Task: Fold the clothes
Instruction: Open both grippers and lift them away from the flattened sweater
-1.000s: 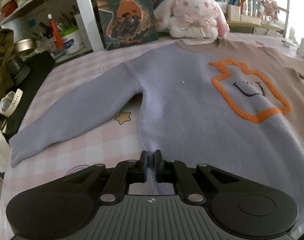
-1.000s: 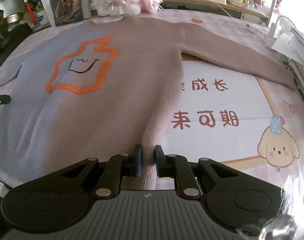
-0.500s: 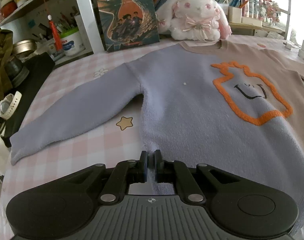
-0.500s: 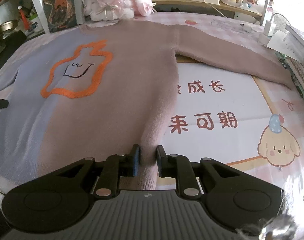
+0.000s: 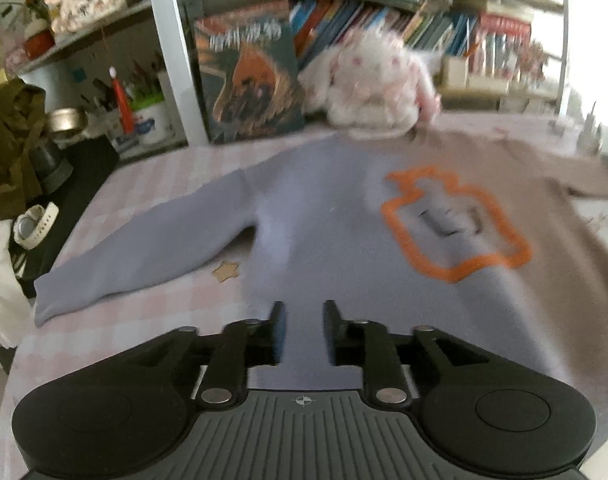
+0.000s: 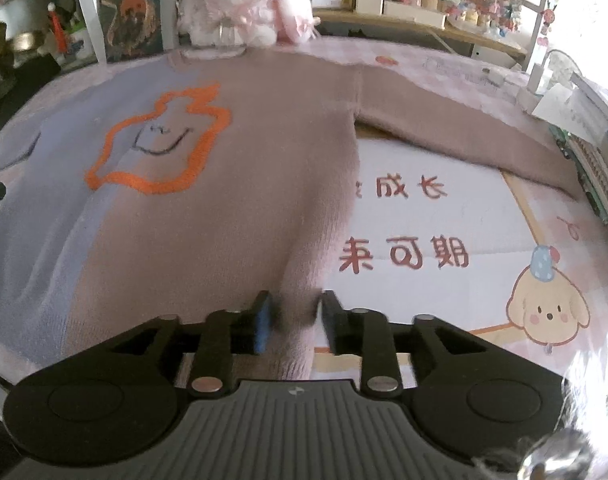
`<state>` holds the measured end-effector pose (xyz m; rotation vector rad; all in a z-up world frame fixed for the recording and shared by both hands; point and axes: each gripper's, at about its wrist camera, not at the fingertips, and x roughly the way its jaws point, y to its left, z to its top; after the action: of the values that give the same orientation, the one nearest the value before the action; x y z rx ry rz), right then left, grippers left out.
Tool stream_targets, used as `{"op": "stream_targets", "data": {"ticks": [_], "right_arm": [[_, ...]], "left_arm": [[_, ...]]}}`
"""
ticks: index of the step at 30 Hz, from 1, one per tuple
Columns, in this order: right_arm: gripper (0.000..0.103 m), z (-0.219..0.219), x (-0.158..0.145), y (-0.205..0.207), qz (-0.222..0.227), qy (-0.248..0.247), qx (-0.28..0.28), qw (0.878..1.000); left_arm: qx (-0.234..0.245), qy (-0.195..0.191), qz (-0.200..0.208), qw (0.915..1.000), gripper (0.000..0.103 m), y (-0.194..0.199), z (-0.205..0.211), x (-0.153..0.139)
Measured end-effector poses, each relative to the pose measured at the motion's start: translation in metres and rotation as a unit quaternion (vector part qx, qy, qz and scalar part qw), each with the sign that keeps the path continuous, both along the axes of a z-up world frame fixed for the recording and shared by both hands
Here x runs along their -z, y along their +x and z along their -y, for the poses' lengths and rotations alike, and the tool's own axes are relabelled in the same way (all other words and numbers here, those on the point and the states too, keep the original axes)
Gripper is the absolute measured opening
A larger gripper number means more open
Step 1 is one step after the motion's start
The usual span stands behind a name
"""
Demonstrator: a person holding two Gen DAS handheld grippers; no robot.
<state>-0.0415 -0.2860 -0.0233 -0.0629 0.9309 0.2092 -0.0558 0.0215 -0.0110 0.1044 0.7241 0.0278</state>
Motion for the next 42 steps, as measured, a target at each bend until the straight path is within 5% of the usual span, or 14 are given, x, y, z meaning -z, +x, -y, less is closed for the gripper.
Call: {"op": "stream_targets", "data": {"ticks": [2,6,9,19,29,42], "right_arm": [[0.057,0.004,-0.008,-0.005,0.024,0.012,0.004,1.000],[0.084,0.009,-0.028,-0.017,0.073,0.007,0.004,0.997],[0.094,0.013,-0.041,-0.022,0.104,0.000,0.000,0.995],[0.097,0.025,-0.048,-0.067,0.145,0.005,0.017,0.989],[0.097,0.024,-0.045,-0.094,0.139,0.005,0.001,0.990],[0.098,-0.014,-0.048,-0.108,0.143,-0.029,0.049,0.988]], "left_arm": [[-0.009,-0.004,0.013,0.9999,0.035,-0.007,0.012,-0.008],[-0.028,-0.021,0.048,0.9982,0.074,-0.024,0.035,-0.028],[-0.034,-0.039,0.062,0.9967,0.079,-0.035,0.051,-0.039],[-0.043,0.020,0.094,0.9945,0.089,-0.091,0.098,-0.054],[-0.074,0.002,0.078,0.9942,0.090,-0.110,0.090,-0.050],[0.002,-0.017,0.070,0.9974,0.091,-0.096,0.050,-0.035]]}}
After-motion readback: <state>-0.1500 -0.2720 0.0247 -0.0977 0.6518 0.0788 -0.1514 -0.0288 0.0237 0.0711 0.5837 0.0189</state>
